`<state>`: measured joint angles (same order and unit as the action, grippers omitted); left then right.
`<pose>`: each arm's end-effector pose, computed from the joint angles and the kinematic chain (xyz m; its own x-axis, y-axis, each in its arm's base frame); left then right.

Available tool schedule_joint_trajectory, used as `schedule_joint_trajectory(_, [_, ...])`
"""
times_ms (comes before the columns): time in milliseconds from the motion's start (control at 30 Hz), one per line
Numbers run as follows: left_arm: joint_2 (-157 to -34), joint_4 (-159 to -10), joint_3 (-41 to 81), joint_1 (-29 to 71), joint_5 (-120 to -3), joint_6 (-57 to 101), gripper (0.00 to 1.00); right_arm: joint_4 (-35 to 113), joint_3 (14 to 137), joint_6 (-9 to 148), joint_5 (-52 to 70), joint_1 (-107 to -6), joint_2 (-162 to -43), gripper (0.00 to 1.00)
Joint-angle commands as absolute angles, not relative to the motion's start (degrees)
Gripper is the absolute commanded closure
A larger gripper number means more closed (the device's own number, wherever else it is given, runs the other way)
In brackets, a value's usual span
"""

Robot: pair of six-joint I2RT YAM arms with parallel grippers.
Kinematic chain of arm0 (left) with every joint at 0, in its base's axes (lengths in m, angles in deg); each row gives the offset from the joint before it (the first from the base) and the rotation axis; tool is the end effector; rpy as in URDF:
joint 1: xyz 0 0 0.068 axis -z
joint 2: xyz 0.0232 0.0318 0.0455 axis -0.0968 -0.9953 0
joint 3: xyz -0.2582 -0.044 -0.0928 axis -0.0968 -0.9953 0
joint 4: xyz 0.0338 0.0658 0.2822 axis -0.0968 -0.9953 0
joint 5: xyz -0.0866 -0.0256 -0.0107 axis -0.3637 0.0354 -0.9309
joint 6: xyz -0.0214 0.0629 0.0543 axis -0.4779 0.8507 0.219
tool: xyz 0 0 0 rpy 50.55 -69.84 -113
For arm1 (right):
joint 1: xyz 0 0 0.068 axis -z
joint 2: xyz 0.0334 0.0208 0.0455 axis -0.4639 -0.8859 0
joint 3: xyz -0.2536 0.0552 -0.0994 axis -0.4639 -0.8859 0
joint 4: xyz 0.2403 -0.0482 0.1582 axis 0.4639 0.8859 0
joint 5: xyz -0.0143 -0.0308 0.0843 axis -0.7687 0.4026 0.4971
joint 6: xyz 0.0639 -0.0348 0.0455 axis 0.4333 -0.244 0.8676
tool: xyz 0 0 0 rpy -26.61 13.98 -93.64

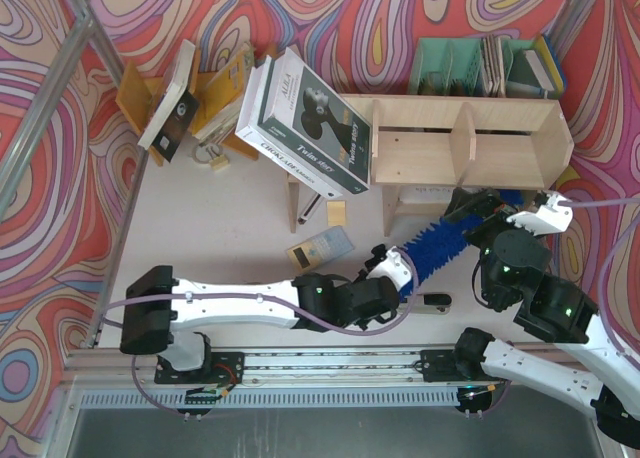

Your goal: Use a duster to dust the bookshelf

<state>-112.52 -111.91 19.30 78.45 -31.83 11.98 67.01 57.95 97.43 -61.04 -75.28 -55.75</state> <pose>0.0703 -0.4055 0.2345 -0.3975 0.5471 -0.7367 0.8111 0.5848 -0.0034 0.1403 0.0549 0.4227 0.0958 0.5057 -0.8574 0.2314 0.8264 0.5133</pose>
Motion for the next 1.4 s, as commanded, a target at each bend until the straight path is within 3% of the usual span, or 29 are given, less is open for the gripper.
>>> schedule_joint_trajectory(0, [-106.26,-108.28,15.77,77.75,-24.59,12.39,1.00,67.87,57.44,98.22,-62.48,-75.08,-55.18,0.01])
schedule_joint_trajectory(233, [-101.54,-107.52,11.32,73.43,-22.33,7.93,1.00,67.83,57.44,98.46,-62.31,-75.10,-54.97,0.01])
schedule_joint_trajectory(567, [-111.92,-111.72,19.03,70.83,-28.76,8.72,1.00,68.43,57.53,98.87,-62.28,-75.10,-54.68,0.01])
schedule_joint_trajectory(933, [-114.61,-112.14,23.96,77.24,-32.97,14.77,1.00,68.89,57.26,99.04,-62.85,-75.10,-54.22,0.01])
schedule_joint_trajectory(1367, [-107.61,-108.11,17.34,79.49,-20.47,13.06,1.00,68.20,57.57,98.58,-62.79,-75.10,-54.88,0.01])
